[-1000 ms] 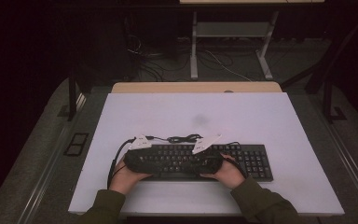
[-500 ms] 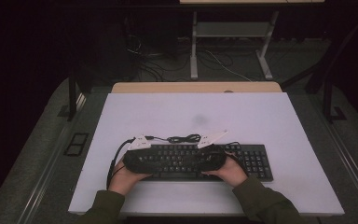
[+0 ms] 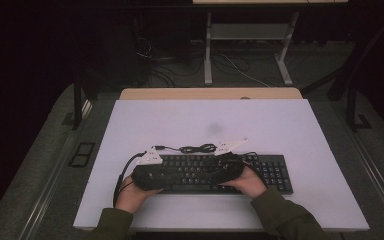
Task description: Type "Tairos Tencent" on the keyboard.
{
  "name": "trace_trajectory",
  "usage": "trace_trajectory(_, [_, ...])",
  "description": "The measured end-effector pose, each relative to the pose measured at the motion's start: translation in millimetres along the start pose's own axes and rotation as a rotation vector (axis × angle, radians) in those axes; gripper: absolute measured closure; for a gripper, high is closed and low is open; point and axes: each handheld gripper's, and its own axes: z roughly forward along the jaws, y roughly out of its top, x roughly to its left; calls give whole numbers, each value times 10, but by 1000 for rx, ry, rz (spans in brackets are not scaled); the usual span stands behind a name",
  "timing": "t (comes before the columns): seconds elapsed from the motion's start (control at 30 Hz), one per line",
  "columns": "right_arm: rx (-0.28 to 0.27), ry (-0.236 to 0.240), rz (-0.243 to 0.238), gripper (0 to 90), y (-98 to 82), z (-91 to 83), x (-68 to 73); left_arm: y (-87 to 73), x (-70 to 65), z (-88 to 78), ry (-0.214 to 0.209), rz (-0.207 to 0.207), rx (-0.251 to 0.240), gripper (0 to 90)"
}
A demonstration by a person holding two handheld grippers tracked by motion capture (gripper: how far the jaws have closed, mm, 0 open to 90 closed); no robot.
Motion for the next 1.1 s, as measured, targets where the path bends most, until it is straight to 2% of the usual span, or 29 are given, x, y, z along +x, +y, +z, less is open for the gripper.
trace_trajectory(0.1, [-5, -8, 9, 310, -5, -1, -9, 1, 1, 4, -15, 3, 3, 859])
trace_trajectory(0.17, [-7, -12, 12, 301, -7, -1, -11, -1, -2, 13, -22, -2, 4, 891])
trace_trajectory(0.37, [-12, -18, 14, 287, -8, -4, -15, -27, 18, 72, -28, 6, 34, 892])
trace_trajectory(1.1, [-23, -34, 10, 284, -8, -14, -28, -80, 27, 164, -37, 11, 84, 892])
